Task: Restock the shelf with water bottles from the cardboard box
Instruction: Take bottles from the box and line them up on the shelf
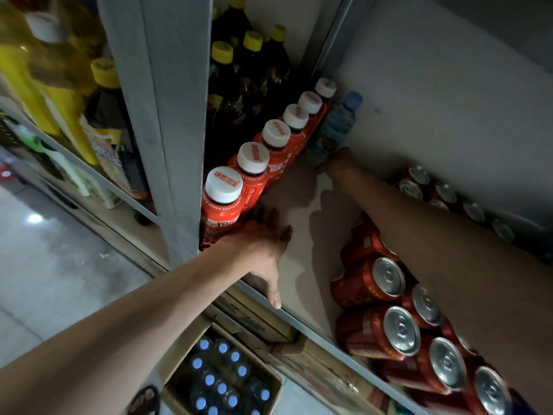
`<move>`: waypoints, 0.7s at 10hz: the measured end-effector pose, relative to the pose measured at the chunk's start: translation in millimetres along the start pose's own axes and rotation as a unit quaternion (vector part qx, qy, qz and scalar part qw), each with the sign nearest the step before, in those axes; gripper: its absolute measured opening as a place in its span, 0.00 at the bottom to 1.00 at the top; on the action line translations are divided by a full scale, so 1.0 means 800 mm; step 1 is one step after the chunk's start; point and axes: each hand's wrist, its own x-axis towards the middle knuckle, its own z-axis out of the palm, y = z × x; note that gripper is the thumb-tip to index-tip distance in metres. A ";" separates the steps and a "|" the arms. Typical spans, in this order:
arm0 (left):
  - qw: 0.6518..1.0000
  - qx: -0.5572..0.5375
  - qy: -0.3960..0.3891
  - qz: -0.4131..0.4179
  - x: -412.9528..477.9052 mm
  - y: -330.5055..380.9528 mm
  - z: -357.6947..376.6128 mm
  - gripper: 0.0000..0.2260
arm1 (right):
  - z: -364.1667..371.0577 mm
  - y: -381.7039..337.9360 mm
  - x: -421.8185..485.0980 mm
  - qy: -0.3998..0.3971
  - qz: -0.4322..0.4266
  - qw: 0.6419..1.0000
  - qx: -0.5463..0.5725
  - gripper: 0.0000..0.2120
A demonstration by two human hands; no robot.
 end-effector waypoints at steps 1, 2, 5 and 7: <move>1.000 -0.006 -0.013 -0.010 -0.015 -0.002 -0.029 0.63 | -0.014 -0.007 -0.079 -0.018 -0.009 0.998 0.064 0.18; 0.999 -0.030 0.004 -0.012 -0.040 0.006 -0.035 0.59 | -0.030 -0.015 -0.163 -0.016 -0.093 0.994 0.053 0.14; 0.980 -0.069 0.184 0.023 -0.133 0.069 -0.017 0.12 | -0.052 0.083 -0.426 -0.082 -0.075 0.979 0.168 0.06; 0.980 -0.060 -0.071 0.174 -0.124 0.078 0.060 0.08 | 0.041 0.165 -0.505 -0.034 0.125 0.974 0.184 0.05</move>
